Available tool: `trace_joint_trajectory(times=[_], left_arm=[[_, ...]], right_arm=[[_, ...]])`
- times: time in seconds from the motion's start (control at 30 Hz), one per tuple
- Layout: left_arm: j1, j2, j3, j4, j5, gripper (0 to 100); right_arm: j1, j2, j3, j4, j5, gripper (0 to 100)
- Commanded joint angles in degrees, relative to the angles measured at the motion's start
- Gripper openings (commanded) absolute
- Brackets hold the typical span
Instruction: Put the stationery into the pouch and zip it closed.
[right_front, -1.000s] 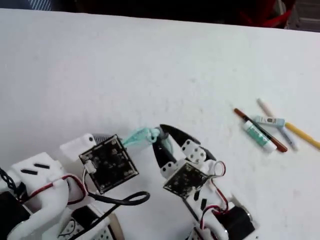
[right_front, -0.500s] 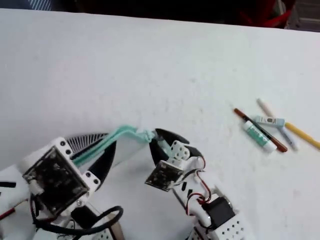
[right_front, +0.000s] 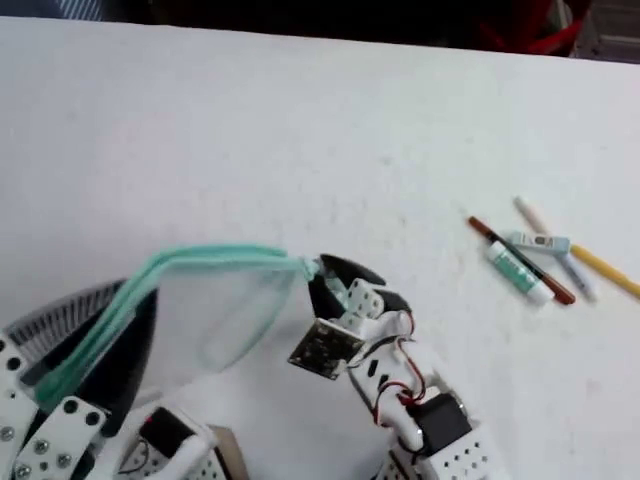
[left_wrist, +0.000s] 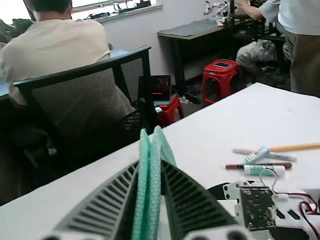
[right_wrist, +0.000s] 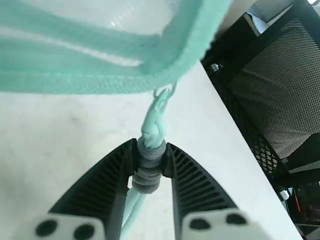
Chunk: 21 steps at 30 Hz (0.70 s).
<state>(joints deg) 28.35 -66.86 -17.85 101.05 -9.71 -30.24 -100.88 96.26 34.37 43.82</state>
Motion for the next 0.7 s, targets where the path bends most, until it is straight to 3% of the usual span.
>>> trace_joint_trajectory(times=[0.0, 0.17, 0.27, 0.43, 0.67], left_arm=[[-4.09, -0.40, -4.31, -2.81, 0.26, 2], [-7.43, -3.30, -3.52, -2.73, 0.18, 2], [-8.66, -3.38, 1.41, -2.73, -2.11, 6], [-8.75, -3.47, 18.73, -3.25, -2.99, 31], [-8.84, -3.65, 44.40, -11.87, -10.11, 31]], right_arm=[[2.15, 0.75, 0.70, 0.31, 0.70, 1.9], [5.14, 0.04, -0.79, -0.84, 0.18, 1.9], [9.01, -1.01, -6.95, -1.10, -4.66, 1.9], [11.12, -1.27, -19.34, 1.10, -10.02, 1.9], [11.38, -1.19, -29.19, 1.71, -16.53, 1.8]])
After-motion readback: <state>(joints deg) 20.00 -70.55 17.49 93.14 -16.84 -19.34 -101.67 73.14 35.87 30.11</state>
